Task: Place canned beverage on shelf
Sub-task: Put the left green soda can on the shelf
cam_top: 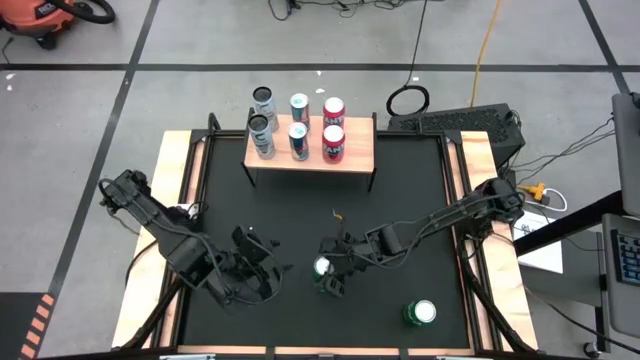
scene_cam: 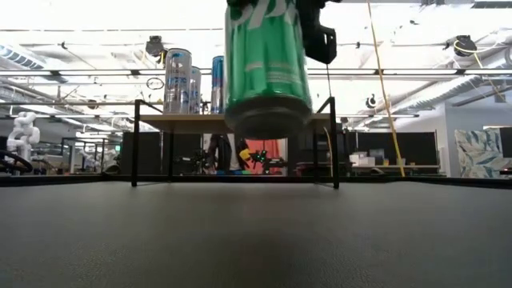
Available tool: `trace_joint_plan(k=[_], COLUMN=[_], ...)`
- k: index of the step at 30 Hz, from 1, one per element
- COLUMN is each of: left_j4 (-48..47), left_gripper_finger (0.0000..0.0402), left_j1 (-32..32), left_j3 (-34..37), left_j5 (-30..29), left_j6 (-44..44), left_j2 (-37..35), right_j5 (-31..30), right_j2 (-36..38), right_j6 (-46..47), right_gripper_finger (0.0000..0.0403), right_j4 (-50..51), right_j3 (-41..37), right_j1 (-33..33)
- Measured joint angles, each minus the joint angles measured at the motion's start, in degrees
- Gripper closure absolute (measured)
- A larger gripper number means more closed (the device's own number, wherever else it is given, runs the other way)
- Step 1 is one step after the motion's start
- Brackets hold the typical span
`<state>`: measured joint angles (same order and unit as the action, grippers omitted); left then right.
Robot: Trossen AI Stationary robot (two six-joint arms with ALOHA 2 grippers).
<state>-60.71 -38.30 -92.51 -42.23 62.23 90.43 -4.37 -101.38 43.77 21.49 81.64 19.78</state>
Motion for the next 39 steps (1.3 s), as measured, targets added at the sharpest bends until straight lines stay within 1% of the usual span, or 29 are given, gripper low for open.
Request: trace_joint_plan(k=[5,8,10,18,23,26,36,39], left_j4=[7.4,8.9,8.8,7.3,4.9,3.7,3.1,2.8], left_gripper_finger=[0.0103,0.0103,0.0103,0.0103,0.0103,0.0103,0.0103,0.0103], left_j1=[-2.2,-3.1,-3.5,-3.9,-4.1,-4.2,-4.1,-4.1], left_j3=[0.0,0.0,0.0,0.0,0.0,0.0,0.0,0.0], left_j5=[1.1,2.8,2.9,3.0,3.4,3.9,4.5,4.5], left_j6=[0.9,2.1,3.4,3.4,3.5,3.5,3.5,3.5], left_j2=[-0.3,-0.3,-0.3,-1.4,-2.5,-2.5,-2.5,-2.5], right_j5=[-0.1,-0.1,-0.1,-0.3,-0.6,-1.9,-1.9,-2.0], right_j2=[0.0,0.0,0.0,0.0,0.0,0.0,0.0,0.0], right_j6=[0.6,0.3,0.4,-1.3,-4.0,-5.9,-11.3,-12.0], right_gripper_finger=[0.0116,0.0116,0.0116,0.0116,0.0116,0.0116,0.0116,0.0116], right_j4=[4.3,7.8,9.6,18.5,23.9,26.2,36.0,37.7], right_j3=[4.1,6.2,7.8,14.7,19.2,21.6,31.0,33.1], right_j1=[-1.8,-2.6,-3.3,-5.7,-7.3,-8.4,-14.6,-16.3])
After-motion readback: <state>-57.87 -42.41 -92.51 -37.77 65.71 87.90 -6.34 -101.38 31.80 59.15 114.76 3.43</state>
